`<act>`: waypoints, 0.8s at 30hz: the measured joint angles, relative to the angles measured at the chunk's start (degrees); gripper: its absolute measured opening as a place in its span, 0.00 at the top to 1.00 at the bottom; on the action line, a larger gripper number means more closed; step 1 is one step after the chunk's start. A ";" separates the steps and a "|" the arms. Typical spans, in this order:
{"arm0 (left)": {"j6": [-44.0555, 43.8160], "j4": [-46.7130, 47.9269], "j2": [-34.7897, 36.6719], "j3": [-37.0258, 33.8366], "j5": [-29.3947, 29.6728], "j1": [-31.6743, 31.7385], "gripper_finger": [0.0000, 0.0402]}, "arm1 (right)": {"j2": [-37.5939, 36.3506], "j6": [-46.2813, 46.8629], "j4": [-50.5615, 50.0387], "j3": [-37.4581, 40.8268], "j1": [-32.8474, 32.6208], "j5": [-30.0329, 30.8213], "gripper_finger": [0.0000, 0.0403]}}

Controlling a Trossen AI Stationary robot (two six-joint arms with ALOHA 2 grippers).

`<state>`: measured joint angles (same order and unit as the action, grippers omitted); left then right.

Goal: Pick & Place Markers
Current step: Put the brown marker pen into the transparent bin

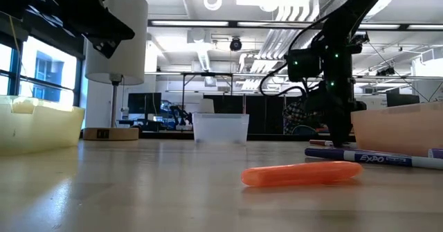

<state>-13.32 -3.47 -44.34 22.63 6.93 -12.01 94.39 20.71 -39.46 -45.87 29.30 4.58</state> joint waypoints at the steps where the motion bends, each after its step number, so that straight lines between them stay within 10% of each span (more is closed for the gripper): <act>1: -0.01 -0.08 0.00 0.00 0.41 0.00 1.00 | 0.00 -0.02 0.26 0.02 -0.01 -0.19 0.88; 12: -0.98 -0.08 -4.79 0.07 2.25 0.00 0.92 | 0.67 1.78 -6.10 -6.92 -0.21 2.76 0.94; 24: -1.97 0.18 -10.98 0.07 6.91 0.00 0.70 | 0.46 6.53 -17.21 -30.95 -7.87 11.63 0.93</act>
<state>-15.29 -3.28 -55.32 22.70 13.84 -12.01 94.85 27.24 -56.68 -76.82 21.43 16.20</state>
